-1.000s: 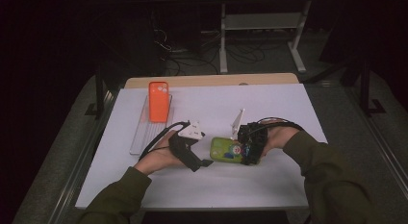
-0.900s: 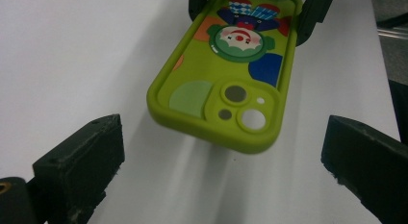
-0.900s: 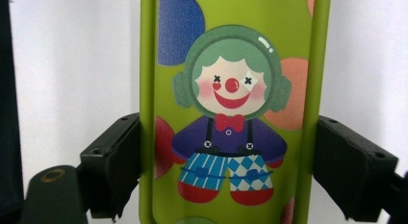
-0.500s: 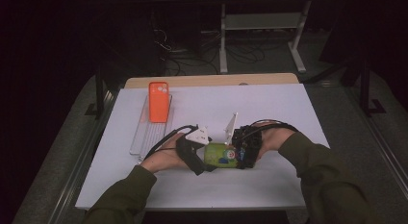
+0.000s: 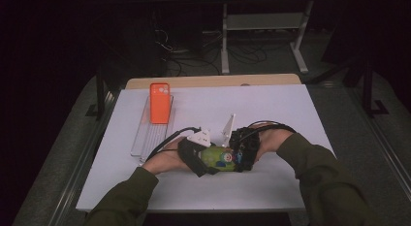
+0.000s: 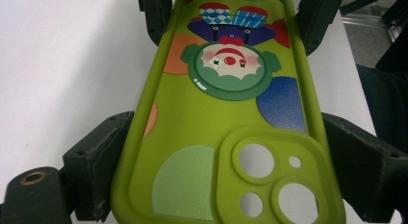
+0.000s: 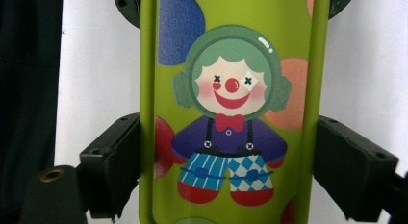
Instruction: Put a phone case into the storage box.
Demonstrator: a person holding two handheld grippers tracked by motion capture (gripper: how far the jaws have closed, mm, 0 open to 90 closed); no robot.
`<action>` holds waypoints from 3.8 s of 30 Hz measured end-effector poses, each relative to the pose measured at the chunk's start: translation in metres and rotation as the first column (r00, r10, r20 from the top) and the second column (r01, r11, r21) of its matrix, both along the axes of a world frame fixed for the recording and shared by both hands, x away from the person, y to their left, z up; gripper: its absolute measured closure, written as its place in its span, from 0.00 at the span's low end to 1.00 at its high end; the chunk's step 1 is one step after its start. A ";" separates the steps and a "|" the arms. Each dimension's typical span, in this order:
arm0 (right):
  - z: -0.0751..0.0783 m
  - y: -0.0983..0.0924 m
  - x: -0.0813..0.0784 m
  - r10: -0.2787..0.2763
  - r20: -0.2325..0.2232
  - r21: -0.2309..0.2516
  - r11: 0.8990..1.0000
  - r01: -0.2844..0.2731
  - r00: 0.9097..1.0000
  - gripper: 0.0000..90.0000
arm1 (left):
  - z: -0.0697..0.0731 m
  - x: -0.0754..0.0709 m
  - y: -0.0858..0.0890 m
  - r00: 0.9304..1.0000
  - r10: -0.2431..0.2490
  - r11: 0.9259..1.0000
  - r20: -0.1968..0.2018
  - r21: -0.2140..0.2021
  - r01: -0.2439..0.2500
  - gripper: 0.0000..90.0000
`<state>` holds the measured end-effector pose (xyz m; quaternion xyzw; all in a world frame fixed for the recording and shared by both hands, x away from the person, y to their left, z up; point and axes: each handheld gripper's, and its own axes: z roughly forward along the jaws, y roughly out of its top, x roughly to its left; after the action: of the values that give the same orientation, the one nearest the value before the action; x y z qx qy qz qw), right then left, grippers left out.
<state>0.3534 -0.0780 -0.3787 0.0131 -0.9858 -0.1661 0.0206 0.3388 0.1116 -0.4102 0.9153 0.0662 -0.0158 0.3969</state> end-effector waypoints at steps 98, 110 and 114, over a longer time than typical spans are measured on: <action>-0.039 -0.039 -0.059 -0.505 0.619 0.436 0.858 0.272 0.602 0.00 | 0.008 0.003 0.023 0.913 0.408 0.912 0.020 0.020 -0.409 0.17; -0.043 -0.023 -0.061 -0.389 0.769 0.364 0.919 0.153 0.506 0.00 | 0.008 0.001 0.021 0.911 0.412 0.911 -0.003 -0.005 -0.412 0.17; -0.045 -0.018 -0.062 -0.358 0.798 0.340 0.932 0.127 0.485 0.01 | 0.009 0.002 0.022 0.919 0.395 0.919 0.011 0.014 -0.395 0.17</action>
<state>0.2918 -0.0956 -0.4233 -0.0455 -0.8337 -0.2550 -0.4877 0.3407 0.1335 -0.4012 0.8863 0.2478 0.0689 0.3850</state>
